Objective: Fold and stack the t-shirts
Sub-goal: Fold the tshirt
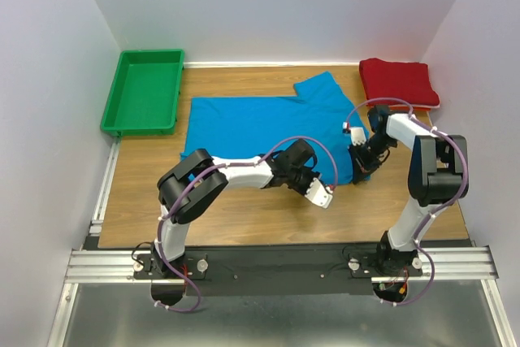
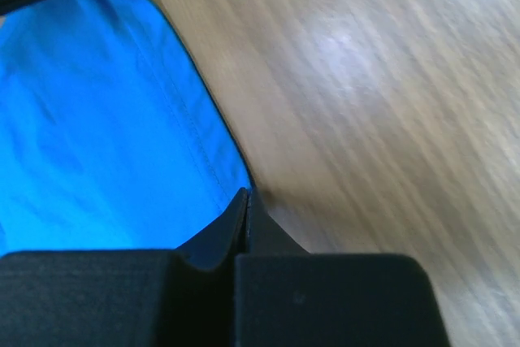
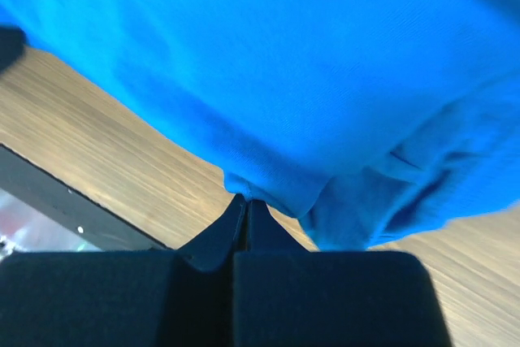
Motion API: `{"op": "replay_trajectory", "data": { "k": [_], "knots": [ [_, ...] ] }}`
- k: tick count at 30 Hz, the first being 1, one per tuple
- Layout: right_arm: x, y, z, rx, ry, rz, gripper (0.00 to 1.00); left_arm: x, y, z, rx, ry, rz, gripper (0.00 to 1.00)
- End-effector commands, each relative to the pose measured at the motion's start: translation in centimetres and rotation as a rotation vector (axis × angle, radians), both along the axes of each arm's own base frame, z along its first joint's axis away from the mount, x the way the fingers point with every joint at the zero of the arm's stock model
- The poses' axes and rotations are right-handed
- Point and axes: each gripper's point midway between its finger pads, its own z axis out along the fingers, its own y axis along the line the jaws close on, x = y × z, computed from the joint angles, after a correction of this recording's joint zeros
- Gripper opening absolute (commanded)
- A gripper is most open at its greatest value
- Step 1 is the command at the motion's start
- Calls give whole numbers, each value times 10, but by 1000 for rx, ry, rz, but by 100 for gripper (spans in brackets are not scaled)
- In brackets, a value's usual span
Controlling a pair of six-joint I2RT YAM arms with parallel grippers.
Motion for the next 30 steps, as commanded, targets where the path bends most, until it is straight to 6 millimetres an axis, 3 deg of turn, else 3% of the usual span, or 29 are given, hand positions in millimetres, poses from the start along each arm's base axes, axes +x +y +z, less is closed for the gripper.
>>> {"op": "replay_trajectory", "data": {
  "k": [1,8,12,20,24,30],
  "knots": [
    [29,7,30,44,-120,10,0,6,-11,42,-91,44,9,0],
    [46,7,38,45,-137,9,0,50,-9,66,-149,52,94,0],
    [59,8,42,50,-147,6,0,66,-6,65,-153,86,116,0],
    [73,8,47,53,-138,18,1,76,-5,63,-157,110,123,0],
    [66,11,46,75,-82,33,1,76,-7,60,-157,115,121,0],
    [96,8,49,47,-177,11,1,93,-7,59,-171,117,171,0]
  ]
}}
